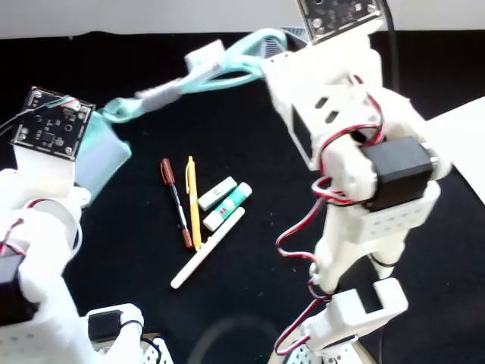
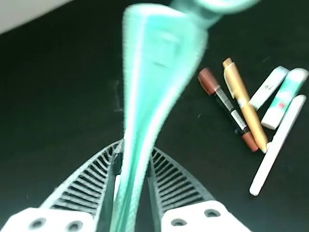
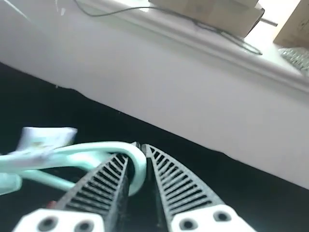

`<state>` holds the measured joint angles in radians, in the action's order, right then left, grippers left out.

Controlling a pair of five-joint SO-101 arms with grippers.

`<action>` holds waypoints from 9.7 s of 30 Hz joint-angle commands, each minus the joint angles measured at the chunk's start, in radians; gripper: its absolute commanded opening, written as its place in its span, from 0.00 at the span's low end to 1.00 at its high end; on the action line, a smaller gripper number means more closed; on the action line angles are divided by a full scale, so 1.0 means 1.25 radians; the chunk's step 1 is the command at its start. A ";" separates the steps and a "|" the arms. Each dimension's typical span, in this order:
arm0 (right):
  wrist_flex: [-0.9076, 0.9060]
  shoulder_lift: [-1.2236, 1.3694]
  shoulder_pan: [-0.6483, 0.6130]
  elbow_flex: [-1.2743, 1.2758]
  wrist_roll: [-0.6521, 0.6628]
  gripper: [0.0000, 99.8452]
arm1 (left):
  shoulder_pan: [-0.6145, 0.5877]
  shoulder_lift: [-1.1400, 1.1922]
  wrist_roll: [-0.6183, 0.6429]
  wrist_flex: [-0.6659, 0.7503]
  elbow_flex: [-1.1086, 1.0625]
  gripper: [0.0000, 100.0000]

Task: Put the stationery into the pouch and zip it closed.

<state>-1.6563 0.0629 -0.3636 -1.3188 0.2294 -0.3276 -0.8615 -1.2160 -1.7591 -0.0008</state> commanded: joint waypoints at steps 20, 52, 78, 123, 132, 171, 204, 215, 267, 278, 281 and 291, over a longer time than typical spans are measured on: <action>0.115 -0.023 -0.084 0.002 -0.009 0.01 | -0.007 -0.061 0.162 -0.004 0.187 0.23; 0.202 -0.021 -0.466 -0.061 0.087 0.01 | -0.134 -0.061 0.463 0.130 0.034 0.22; 0.489 0.077 -0.439 -0.101 0.177 0.01 | -0.224 -0.061 0.460 0.130 -0.102 0.15; 0.202 -0.261 0.116 0.364 -0.155 0.01 | 0.226 -0.055 0.709 0.052 -0.067 0.15; 0.094 -0.267 0.114 0.360 -0.153 0.01 | 0.292 0.020 0.759 0.221 -0.096 0.15; -0.087 -0.403 0.487 0.170 -0.004 0.01 | 0.742 0.116 0.786 0.261 -0.247 0.15; 0.393 -0.404 0.009 0.358 -0.120 0.01 | 0.613 0.110 0.786 0.135 0.030 0.15; 0.327 -0.403 -0.068 0.359 -0.120 0.01 | 0.546 0.115 0.787 0.141 0.087 0.15; 0.292 -0.408 -0.071 0.349 -0.120 0.01 | 0.640 0.354 0.841 0.282 0.365 0.15; 0.276 -0.402 -0.068 0.282 -0.118 0.01 | 0.694 0.413 0.841 0.280 0.366 0.15; 0.276 -0.401 -0.068 0.282 -0.117 0.01 | 0.690 0.411 0.838 0.277 0.366 0.15; 0.276 -0.400 -0.068 0.282 -0.115 0.01 | 0.622 0.393 0.838 0.163 0.407 0.15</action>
<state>-1.3111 -0.4388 -0.4434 -0.9413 0.0898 0.4687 -0.3460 -0.1741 -1.5167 0.4442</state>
